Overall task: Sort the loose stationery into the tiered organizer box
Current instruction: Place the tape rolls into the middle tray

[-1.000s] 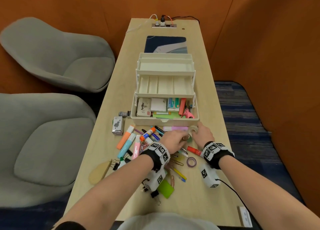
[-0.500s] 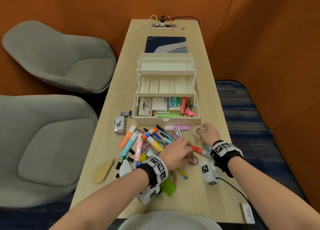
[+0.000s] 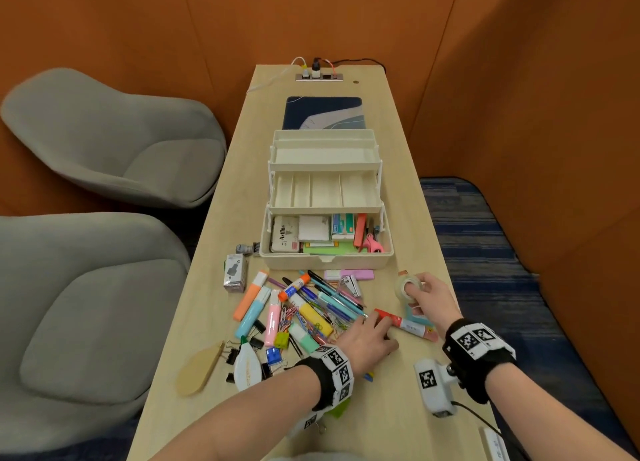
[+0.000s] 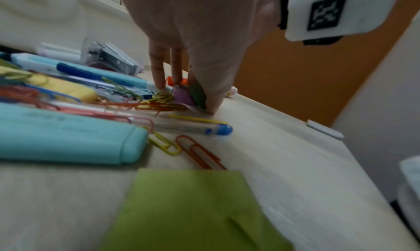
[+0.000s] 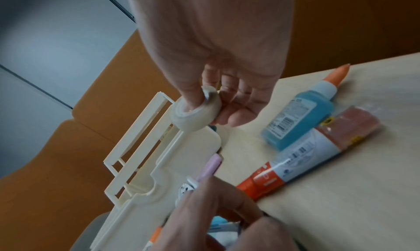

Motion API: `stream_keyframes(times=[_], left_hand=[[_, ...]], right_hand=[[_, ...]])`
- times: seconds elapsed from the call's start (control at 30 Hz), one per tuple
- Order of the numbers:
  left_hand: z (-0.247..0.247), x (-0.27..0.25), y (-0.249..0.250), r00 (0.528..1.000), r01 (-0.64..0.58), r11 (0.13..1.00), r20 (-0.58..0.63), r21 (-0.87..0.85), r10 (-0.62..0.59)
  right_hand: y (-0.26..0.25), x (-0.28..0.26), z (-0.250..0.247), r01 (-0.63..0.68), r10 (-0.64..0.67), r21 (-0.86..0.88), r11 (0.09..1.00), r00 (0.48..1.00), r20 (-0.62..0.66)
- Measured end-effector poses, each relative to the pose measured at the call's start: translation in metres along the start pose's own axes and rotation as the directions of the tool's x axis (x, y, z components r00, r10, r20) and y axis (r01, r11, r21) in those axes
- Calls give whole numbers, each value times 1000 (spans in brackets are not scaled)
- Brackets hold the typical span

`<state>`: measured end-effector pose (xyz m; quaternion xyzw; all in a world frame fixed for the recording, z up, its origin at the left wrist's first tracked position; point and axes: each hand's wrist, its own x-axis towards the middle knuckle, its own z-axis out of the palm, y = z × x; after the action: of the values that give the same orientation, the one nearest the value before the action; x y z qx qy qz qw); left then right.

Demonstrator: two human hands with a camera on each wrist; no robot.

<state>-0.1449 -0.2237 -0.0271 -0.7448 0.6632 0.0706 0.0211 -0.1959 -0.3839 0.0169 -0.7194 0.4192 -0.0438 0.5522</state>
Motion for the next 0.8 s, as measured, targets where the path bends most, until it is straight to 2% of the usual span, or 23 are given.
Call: stream_keyframes(times=[0.2, 0.3, 0.43, 0.5, 0.6, 0.67, 0.73, 0.8], left_hand=[[1, -2, 0, 994, 85, 996, 67, 3, -85], [-5, -2, -6, 995, 43, 999, 90, -4, -42], [-20, 4, -21, 979, -56, 998, 194, -27, 60], [-24, 4, -30, 976, -76, 995, 199, -69, 89], [-32, -1, -41, 991, -39, 979, 119, -201, 64], [-40, -5, -51, 1000, -22, 961, -20, -277, 17], [-49, -12, -66, 985, 13, 934, -157, -357, -74], [-59, -20, -87, 949, 75, 896, -245, -438, -199]], right_hand=[[-31, 9, 3, 42, -44, 77, 996, 999, 27], [-46, 18, 6, 64, -68, 65, 996, 996, 54], [-77, 40, 8, 136, -127, -61, 989, 984, 128], [-100, 56, 10, 183, -166, -130, 974, 978, 127], [-135, 84, 18, 250, -245, -258, 933, 968, 55], [-152, 102, 28, 274, -288, -402, 874, 957, 27], [-163, 115, 39, 267, -293, -543, 796, 955, 42], [-172, 122, 50, 253, -261, -617, 745, 962, 79]])
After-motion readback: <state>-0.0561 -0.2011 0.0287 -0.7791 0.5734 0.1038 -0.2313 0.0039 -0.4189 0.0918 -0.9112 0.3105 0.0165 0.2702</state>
